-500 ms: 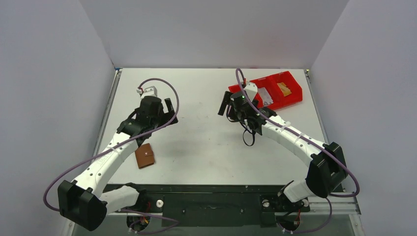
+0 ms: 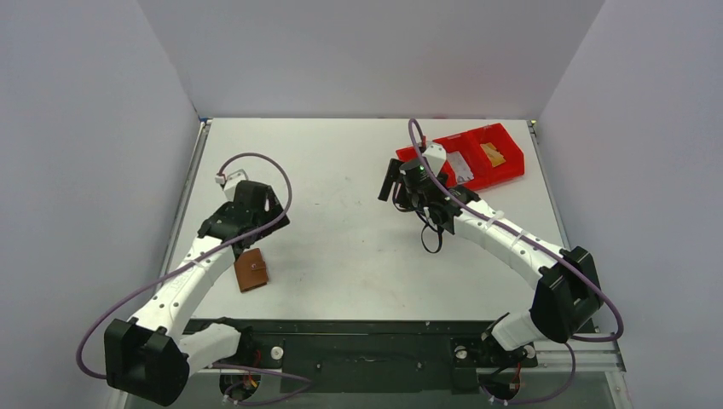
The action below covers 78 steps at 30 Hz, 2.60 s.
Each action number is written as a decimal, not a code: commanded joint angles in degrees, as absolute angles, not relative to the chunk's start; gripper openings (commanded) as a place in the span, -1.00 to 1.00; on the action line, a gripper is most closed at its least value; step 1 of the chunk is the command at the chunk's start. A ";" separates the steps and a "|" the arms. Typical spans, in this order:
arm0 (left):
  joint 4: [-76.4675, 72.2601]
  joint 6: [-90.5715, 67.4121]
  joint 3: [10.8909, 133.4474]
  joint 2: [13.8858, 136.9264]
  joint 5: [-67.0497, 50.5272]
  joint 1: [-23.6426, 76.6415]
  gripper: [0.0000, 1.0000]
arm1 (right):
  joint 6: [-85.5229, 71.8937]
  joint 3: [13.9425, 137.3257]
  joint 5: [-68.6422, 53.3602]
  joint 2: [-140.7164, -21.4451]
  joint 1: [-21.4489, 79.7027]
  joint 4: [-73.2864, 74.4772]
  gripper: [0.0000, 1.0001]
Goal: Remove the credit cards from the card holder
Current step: Move the card holder to the center of the board.
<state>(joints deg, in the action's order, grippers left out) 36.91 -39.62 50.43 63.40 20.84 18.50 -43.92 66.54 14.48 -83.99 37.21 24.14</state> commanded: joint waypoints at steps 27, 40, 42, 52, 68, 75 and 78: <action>28.86 -53.89 31.47 64.94 15.49 4.66 -0.26 | -41.28 62.70 12.87 -82.26 37.52 21.69 0.90; 31.32 -55.10 31.72 66.46 19.36 4.73 0.07 | -41.54 62.05 12.32 -82.81 37.50 21.31 0.90; 31.44 -54.76 32.25 67.19 19.25 4.85 0.10 | -41.66 61.87 12.38 -82.67 37.48 21.20 0.89; 30.55 -55.22 32.87 72.51 20.72 6.83 -0.27 | -42.12 61.16 11.78 -82.93 37.47 20.56 0.89; 26.43 -60.58 35.89 75.50 12.61 16.28 -1.00 | -40.93 58.27 9.97 -81.80 39.53 18.06 0.87; 26.19 -66.33 41.91 76.86 10.12 25.15 -1.00 | -41.56 57.37 9.52 -83.13 40.46 16.84 0.86; 25.54 -69.54 44.22 80.21 9.94 28.47 -1.00 | -41.37 57.25 9.67 -83.34 40.47 16.60 0.86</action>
